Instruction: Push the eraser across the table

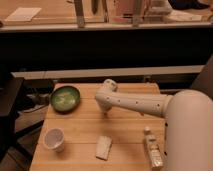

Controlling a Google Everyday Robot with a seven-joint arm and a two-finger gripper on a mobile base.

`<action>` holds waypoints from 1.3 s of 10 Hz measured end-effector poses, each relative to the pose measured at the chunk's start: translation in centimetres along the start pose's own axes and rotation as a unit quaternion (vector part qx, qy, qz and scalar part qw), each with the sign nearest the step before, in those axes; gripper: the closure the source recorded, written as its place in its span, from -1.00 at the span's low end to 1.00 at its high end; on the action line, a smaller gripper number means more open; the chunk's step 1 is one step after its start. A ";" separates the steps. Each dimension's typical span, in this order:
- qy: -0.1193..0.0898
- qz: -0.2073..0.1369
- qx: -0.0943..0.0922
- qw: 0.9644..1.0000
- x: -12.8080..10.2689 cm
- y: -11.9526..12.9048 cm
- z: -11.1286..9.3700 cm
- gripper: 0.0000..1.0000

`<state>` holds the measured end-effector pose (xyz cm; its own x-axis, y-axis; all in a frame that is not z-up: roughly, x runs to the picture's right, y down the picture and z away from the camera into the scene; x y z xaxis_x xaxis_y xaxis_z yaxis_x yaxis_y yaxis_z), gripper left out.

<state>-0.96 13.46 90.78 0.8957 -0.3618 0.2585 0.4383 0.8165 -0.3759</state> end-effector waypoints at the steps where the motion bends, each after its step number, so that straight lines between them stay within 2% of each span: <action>1: 0.002 -0.003 0.000 1.000 -0.1 0.0 0.1 1.00; 4: 0.002 -0.014 0.001 1.000 -0.9 -0.2 0.3 1.00; 13: 0.007 -0.038 0.007 0.999 -1.2 -0.3 0.7 1.00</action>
<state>-2.28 13.93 91.17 0.8612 -0.4291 0.2725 0.5036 0.7927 -0.3434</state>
